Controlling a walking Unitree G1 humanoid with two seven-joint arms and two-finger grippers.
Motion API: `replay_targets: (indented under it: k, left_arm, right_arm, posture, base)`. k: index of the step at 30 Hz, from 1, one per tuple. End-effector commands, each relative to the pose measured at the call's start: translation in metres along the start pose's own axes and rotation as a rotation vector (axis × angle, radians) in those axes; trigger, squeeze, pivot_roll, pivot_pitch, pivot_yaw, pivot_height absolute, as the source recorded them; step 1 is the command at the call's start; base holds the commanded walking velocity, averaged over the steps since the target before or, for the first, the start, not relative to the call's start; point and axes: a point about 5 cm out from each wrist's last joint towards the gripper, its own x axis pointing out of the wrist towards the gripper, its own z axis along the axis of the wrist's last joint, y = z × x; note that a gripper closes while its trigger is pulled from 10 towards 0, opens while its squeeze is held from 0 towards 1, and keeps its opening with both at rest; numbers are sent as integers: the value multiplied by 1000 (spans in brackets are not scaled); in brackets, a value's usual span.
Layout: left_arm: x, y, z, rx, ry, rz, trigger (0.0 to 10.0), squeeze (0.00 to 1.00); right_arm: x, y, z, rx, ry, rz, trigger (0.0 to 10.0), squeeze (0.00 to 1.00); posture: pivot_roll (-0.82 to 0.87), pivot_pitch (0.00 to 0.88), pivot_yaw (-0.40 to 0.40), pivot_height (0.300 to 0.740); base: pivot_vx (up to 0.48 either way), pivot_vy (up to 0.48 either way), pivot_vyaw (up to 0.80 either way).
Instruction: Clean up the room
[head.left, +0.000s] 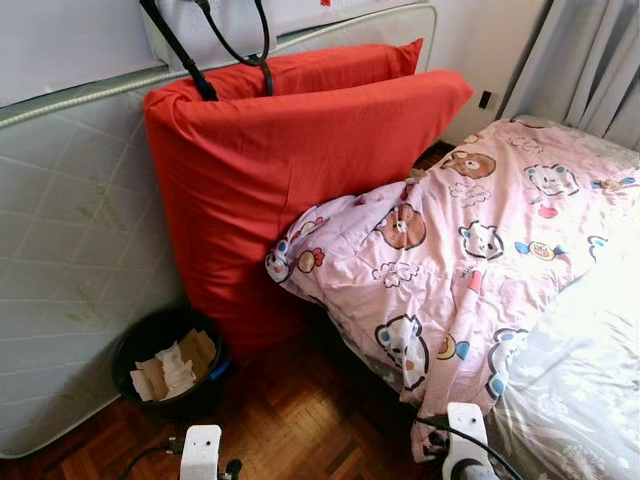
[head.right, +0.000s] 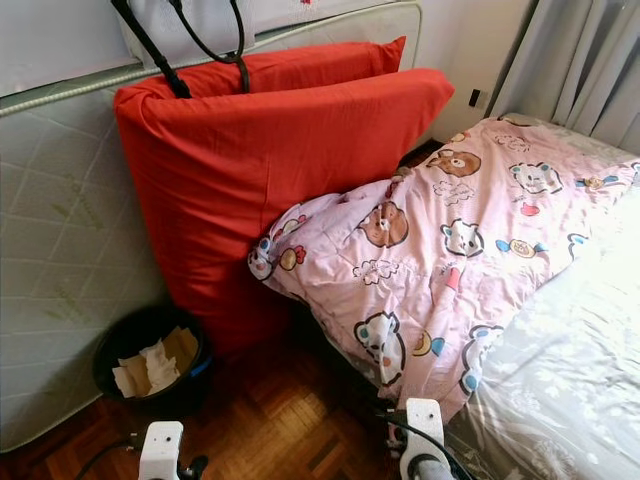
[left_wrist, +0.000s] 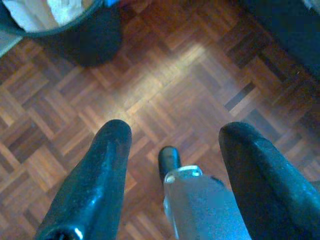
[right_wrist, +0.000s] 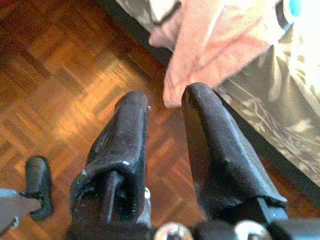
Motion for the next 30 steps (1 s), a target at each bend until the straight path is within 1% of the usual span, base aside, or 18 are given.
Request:
replay_targets:
  k: [1,3,6,12,15,17,19,22,25,30]
  left_arm:
    - [0,4,-2,-8,34,4,10000,0]
    - [3,7,6,-8,28,5,10000,0]
    - [4,8,11,-10,22,9,10000,0]
    - [5,11,13,-9,27,13,10000,0]
    - [4,11,11,-8,35,15,10000,0]
    - [4,11,7,-14,46,19,10000,0]
    - [3,10,6,-11,50,17,10000,0]
    - [1,11,-1,-18,64,23,10000,0]
    - [-1,12,-6,-22,66,26,10000,0]
    - [-1,9,-9,15,83,7,10000,0]
  right_arm:
    - [1,1,1,43,8,1,10000,0]
    - [2,2,4,81,13,11,10000,0]
    - [2,2,6,96,7,14,10000,0]
    - [-2,-6,-9,115,43,-7,10000,0]
    - [-4,-10,-14,128,53,-16,10000,0]
    - [-5,-16,-18,139,60,-35,10000,0]
    - [-6,-17,-19,141,62,-38,10000,0]
    - [-7,-16,-25,156,74,-40,10000,0]
    - [-9,-14,-32,157,95,-39,10000,0]
    - [-11,-14,-39,156,114,-46,10000,0]
  posture:
    - [76,0,-26,740]
    - [76,0,-26,740]
    - [75,0,-26,740]
    - [63,0,-24,740]
    - [47,0,-14,740]
    - [37,0,-15,740]
    - [37,0,-15,740]
    - [39,0,-18,740]
    - [12,0,1,740]
    - [22,0,12,740]
  base:
    - [0,0,0]
    - [0,0,0]
    - [0,0,0]
    - [0,0,0]
    - [0,0,0]
    - [0,0,0]
    - [0,0,0]
    - [0,0,0]
    - [0,0,0]
    - [0,0,0]
